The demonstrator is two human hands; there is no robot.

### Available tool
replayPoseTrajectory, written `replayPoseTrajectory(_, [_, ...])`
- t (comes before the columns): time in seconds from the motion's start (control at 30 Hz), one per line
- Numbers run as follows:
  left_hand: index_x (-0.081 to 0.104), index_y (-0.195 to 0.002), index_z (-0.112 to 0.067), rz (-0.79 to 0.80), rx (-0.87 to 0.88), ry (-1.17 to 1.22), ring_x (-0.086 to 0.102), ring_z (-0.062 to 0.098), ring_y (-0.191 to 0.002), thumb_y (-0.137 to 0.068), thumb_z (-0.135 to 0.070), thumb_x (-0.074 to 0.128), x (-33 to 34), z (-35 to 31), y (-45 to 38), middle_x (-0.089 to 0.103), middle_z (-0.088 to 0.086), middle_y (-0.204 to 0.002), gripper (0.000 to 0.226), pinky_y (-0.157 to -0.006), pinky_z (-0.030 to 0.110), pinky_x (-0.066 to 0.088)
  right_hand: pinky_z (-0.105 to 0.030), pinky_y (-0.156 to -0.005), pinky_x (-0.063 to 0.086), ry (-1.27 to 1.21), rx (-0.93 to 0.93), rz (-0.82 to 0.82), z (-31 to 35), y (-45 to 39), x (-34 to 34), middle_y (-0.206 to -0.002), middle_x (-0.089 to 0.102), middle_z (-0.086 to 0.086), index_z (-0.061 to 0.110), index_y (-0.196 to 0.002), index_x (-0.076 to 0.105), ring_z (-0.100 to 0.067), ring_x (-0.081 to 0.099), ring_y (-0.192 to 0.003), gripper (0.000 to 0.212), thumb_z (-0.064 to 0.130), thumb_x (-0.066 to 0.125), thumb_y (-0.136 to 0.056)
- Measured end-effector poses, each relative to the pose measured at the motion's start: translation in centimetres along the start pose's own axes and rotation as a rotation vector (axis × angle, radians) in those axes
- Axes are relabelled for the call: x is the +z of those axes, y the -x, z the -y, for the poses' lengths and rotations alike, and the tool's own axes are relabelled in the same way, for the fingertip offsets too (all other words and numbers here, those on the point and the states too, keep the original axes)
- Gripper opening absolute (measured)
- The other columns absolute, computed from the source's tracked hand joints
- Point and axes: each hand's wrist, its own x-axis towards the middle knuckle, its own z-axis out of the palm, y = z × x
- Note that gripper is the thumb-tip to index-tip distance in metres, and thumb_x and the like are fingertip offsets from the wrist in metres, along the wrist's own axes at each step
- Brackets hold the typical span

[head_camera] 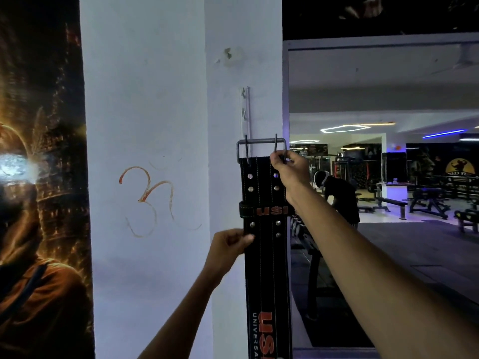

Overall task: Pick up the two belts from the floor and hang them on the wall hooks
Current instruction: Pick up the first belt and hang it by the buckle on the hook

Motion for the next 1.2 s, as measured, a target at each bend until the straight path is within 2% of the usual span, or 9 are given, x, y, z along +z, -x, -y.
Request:
replayPoseTrajectory(0.17, [0.069, -0.088, 0.008, 0.094, -0.076, -0.099, 0.066, 0.025, -0.081, -0.079, -0.033, 0.077, 0.5, 5.7, 1.4, 0.069, 0.014, -0.081, 0.042, -0.091, 0.063, 0.054, -0.018, -0.035, 0.042, 0.013, -0.028, -0.048, 1.2, -1.8, -0.2, -0.079, 0.064, 0.001, 0.018, -0.098, 0.068, -0.010, 0.053, -0.057, 0.010, 0.021, 0.071, -0.089])
replayPoseTrajectory(0.27, [0.075, -0.080, -0.006, 0.176, -0.121, -0.175, 0.073, 0.021, -0.082, -0.082, -0.015, 0.080, 0.8, 7.3, 2.3, 0.077, 0.010, -0.082, 0.010, -0.088, 0.055, 0.060, -0.018, -0.036, 0.043, 0.004, -0.041, -0.051, 1.6, -2.6, -0.3, -0.081, 0.065, 0.000, 0.021, -0.095, 0.067, -0.010, 0.053, -0.055, 0.007, 0.021, 0.072, -0.089])
replayPoseTrajectory(0.37, [0.068, -0.069, -0.016, 0.155, -0.136, -0.174, 0.063, 0.016, -0.073, -0.083, -0.033, 0.078, 1.1, 7.0, 2.1, 0.067, 0.009, -0.070, 0.025, -0.078, 0.041, 0.057, -0.020, -0.036, 0.044, 0.003, -0.042, -0.051, 1.5, -2.7, -0.4, -0.078, 0.065, 0.002, 0.021, -0.093, 0.067, -0.011, 0.052, -0.055, 0.006, 0.021, 0.072, -0.088])
replayPoseTrajectory(0.43, [0.071, -0.078, -0.017, 0.061, -0.070, -0.125, 0.064, 0.013, -0.073, -0.086, -0.047, 0.072, 1.4, 5.2, 1.1, 0.067, 0.000, -0.072, 0.031, -0.078, 0.036, 0.056, -0.020, -0.036, 0.044, -0.004, -0.034, -0.037, 1.1, -2.5, -0.4, -0.076, 0.064, 0.002, 0.019, -0.094, 0.068, -0.012, 0.051, -0.054, 0.008, 0.022, 0.072, -0.088])
replayPoseTrajectory(0.6, [0.075, -0.110, -0.002, -0.031, 0.000, -0.058, 0.078, 0.019, -0.095, -0.094, -0.014, 0.070, 2.1, 2.2, -0.5, 0.081, 0.010, -0.102, 0.021, -0.084, 0.029, 0.062, -0.022, -0.038, 0.045, -0.020, -0.019, -0.006, 0.8, -2.0, -0.2, -0.074, 0.063, 0.003, 0.022, -0.090, 0.066, -0.011, 0.051, -0.055, 0.006, 0.022, 0.072, -0.088])
replayPoseTrajectory(0.83, [0.067, -0.072, -0.034, 0.205, -0.115, -0.421, 0.067, -0.009, -0.069, -0.088, -0.016, 0.074, 1.4, 8.4, 3.2, 0.072, -0.024, -0.069, 0.025, -0.069, 0.018, 0.053, -0.020, -0.038, 0.047, -0.024, -0.006, -0.043, 0.9, -1.5, -0.7, -0.084, 0.065, 0.001, 0.017, -0.100, 0.069, -0.010, 0.056, -0.068, 0.012, 0.022, 0.071, -0.089])
replayPoseTrajectory(1.0, [0.072, -0.091, -0.037, 0.080, -0.079, -0.287, 0.071, 0.008, -0.078, -0.087, -0.066, 0.056, 0.9, 6.4, 1.7, 0.074, -0.005, -0.082, 0.033, -0.074, 0.032, 0.058, -0.008, -0.032, 0.041, -0.007, 0.014, -0.067, -0.8, -0.9, -1.0, -0.083, 0.064, 0.001, 0.006, -0.107, 0.068, -0.003, 0.055, -0.065, 0.019, 0.015, 0.070, -0.090])
replayPoseTrajectory(1.1, [0.058, -0.132, -0.022, -0.159, 0.005, -0.059, 0.071, 0.028, -0.108, -0.099, -0.056, 0.043, 0.9, 1.8, -1.5, 0.073, 0.010, -0.113, 0.050, -0.092, 0.041, 0.060, -0.015, -0.034, 0.045, -0.030, 0.030, -0.050, -1.9, -0.7, -1.3, -0.077, 0.063, 0.005, 0.007, -0.108, 0.066, -0.007, 0.055, -0.064, 0.021, 0.015, 0.071, -0.089])
replayPoseTrajectory(1.2, [0.043, -0.143, -0.028, -0.303, 0.177, -0.042, 0.072, 0.017, -0.106, -0.103, -0.038, 0.053, 1.0, -3.1, -4.7, 0.068, 0.006, -0.118, 0.043, -0.089, 0.034, 0.061, -0.004, -0.033, 0.038, -0.086, 0.030, -0.048, -2.6, -0.7, -1.4, -0.078, 0.055, 0.007, 0.009, -0.116, 0.051, -0.003, 0.051, -0.065, 0.034, 0.012, 0.071, -0.089])
